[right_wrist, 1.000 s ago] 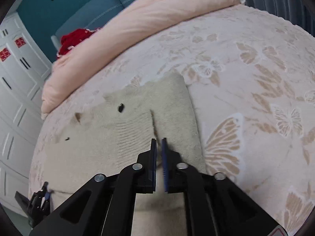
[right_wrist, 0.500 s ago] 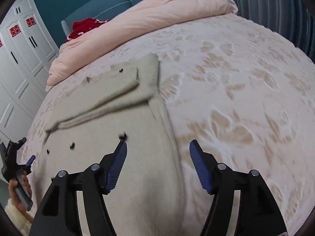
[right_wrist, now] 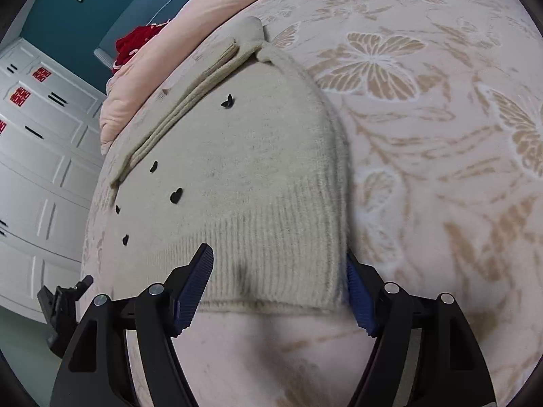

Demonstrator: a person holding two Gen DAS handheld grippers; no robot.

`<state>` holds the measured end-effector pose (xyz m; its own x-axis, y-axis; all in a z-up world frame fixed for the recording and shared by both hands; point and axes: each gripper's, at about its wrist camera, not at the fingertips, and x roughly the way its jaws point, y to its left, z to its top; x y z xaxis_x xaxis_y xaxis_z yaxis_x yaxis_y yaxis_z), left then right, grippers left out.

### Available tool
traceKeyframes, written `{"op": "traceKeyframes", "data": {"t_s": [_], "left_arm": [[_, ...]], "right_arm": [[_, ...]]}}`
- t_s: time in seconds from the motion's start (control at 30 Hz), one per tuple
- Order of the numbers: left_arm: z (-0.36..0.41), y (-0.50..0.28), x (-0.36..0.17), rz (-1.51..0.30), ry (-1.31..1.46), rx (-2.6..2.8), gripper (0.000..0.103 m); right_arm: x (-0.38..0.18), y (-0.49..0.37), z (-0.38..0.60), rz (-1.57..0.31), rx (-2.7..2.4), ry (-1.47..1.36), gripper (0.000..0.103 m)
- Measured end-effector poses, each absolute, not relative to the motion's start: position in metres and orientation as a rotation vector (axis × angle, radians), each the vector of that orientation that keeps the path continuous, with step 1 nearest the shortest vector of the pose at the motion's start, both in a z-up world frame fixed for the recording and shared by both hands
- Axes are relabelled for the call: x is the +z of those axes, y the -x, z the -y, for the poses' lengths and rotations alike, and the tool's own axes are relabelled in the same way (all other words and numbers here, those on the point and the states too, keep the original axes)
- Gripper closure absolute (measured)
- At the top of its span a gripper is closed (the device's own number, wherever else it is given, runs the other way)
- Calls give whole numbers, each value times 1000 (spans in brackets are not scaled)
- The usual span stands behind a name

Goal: Fold small clothes

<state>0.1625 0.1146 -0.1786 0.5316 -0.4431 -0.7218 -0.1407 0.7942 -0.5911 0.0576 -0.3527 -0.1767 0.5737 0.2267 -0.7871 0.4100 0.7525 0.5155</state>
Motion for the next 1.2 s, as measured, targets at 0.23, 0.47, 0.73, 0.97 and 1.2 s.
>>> {"op": "traceKeyframes", "data": {"t_s": [0.23, 0.47, 0.73, 0.97, 1.2], "left_arm": [[-124, -170, -163, -1108, 783, -281, 93], [-155, -112, -113, -1050, 762, -380, 96], [-177, -33, -107, -1075, 699, -352, 95], [-158, -87, -122, -1022, 656, -223, 8], [-141, -161, -178, -1128, 736, -122, 5]], "right_arm": [[-159, -49, 361, -868, -86, -908, 93], [-96, 11, 351, -806, -12, -761, 96], [-110, 91, 338, -972, 18, -638, 98], [-143, 61, 343, -993, -87, -677, 44], [-182, -19, 354, -1020, -112, -790, 41]]}}
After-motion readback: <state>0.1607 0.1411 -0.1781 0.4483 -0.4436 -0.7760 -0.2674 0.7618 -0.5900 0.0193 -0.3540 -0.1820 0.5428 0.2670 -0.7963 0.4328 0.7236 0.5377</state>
